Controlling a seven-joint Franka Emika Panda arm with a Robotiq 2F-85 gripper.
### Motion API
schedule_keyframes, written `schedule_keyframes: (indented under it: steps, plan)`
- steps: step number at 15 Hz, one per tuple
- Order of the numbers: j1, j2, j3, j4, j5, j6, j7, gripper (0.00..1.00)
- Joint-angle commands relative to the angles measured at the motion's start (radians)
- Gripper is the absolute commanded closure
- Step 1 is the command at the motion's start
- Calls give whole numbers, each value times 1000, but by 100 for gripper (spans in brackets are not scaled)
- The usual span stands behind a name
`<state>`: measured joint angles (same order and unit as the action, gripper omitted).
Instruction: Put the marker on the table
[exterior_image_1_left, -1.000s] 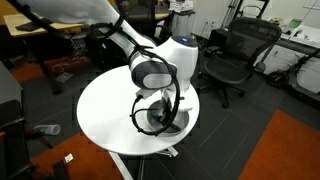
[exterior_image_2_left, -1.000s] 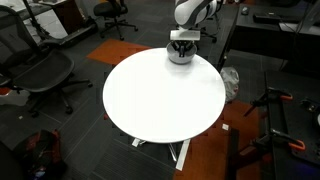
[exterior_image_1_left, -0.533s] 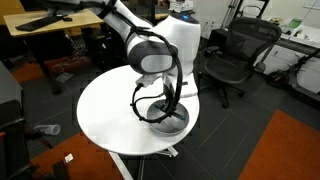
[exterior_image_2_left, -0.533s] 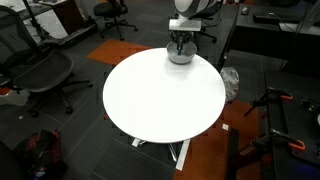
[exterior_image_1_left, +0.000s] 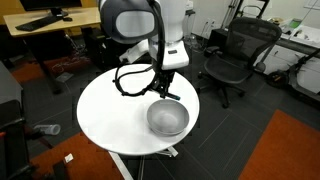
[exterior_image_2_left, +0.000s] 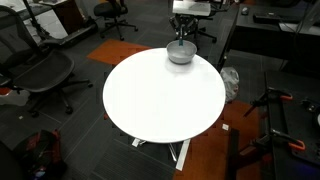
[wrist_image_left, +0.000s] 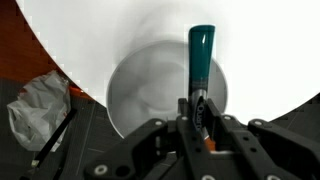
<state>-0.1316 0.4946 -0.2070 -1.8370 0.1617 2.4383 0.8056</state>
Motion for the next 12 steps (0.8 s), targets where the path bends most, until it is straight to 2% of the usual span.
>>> schedule_keyframes:
  steps: [1,6,12]
  plan:
    - [49,-146,-10,-178,-30,67,-3,95]
    - [102,-253,0,-365,-60,166,27,95]
    - [153,-317,7,-565,-78,295,58,95]
